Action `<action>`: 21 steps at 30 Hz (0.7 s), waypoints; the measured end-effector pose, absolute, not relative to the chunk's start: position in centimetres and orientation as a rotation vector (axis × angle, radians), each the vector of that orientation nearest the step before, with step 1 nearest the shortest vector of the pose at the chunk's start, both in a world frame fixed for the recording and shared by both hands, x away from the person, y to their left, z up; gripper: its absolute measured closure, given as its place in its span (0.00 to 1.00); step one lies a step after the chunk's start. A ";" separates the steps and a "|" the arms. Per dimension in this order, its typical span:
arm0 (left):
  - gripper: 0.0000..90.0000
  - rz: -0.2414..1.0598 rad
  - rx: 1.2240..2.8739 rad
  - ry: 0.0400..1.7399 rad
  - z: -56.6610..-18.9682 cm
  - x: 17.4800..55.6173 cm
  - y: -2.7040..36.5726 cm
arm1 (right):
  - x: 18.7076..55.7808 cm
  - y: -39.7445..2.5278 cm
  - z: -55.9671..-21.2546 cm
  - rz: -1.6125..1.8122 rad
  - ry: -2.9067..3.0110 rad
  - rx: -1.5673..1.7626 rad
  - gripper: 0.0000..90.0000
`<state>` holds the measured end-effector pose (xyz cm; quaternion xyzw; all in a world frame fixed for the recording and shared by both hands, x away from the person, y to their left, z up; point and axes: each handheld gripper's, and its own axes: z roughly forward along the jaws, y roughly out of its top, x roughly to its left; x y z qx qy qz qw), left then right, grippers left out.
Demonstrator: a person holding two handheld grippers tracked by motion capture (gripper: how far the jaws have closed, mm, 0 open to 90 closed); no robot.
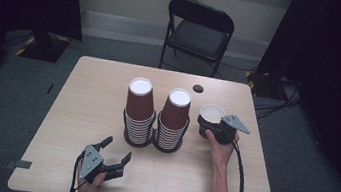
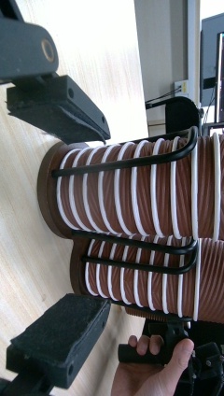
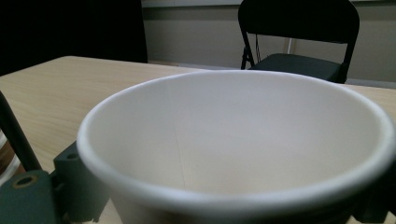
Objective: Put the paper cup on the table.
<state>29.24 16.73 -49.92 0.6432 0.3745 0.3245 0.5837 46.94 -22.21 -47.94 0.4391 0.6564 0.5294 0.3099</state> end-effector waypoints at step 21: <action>0.18 0.755 1.499 0.873 -49.9 29.2 16.8 | 46.2 -22.3 -48.3 1.274 1.870 1.201 0.12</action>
